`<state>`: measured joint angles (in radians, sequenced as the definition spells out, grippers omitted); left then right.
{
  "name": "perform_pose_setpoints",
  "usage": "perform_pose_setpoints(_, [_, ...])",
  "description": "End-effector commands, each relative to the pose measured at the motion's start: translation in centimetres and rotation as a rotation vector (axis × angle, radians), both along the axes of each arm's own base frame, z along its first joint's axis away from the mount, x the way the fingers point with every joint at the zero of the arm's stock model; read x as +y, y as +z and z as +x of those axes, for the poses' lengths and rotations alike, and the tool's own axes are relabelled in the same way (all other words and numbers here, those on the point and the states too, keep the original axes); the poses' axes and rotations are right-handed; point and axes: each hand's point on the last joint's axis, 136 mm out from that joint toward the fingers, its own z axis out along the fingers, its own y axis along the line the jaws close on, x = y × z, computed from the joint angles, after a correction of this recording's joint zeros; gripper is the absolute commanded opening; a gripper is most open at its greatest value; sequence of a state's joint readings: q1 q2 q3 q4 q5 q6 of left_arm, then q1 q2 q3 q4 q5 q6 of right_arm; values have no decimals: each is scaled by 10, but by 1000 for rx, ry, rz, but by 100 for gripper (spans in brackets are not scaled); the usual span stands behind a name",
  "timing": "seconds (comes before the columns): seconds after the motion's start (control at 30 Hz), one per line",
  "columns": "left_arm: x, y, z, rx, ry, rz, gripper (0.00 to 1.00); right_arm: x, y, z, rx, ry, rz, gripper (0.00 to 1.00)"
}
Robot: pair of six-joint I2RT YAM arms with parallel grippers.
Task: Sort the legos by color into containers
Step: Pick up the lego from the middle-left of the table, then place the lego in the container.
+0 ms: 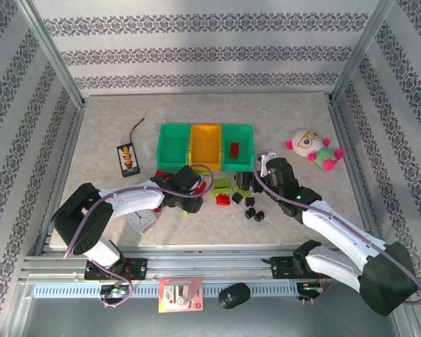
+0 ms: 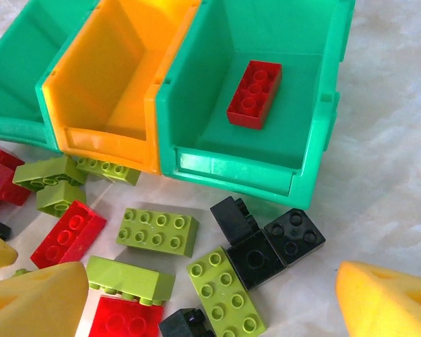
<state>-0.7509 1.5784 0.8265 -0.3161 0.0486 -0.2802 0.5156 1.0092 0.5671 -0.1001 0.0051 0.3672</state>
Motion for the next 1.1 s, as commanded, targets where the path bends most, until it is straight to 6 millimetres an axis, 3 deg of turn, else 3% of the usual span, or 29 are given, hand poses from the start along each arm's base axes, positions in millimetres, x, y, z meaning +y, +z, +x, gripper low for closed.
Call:
perform_pose_setpoints(0.0, [-6,3,-3,20,-3,2,41,8,8,0,-12,23,21,91])
perform_pose_setpoints(0.13, [-5,9,-2,3,0,-1,27,7,8,-1,-15,18,23,91])
perform_pose_setpoints(0.23, [-3,19,1,-25,8,-2,25,6,11,-1,-24,14,24,91])
perform_pose_setpoints(0.6, [-11,92,41,-253,66,-67,20,10,23,0,-43,32,48,92])
perform_pose_setpoints(0.83, [-29,122,95,-354,71,-64,20,12,25,2,-49,31,54,92])
perform_pose_setpoints(1.07, [-42,113,159,-369,68,-22,20,7,23,0,-44,17,44,92])
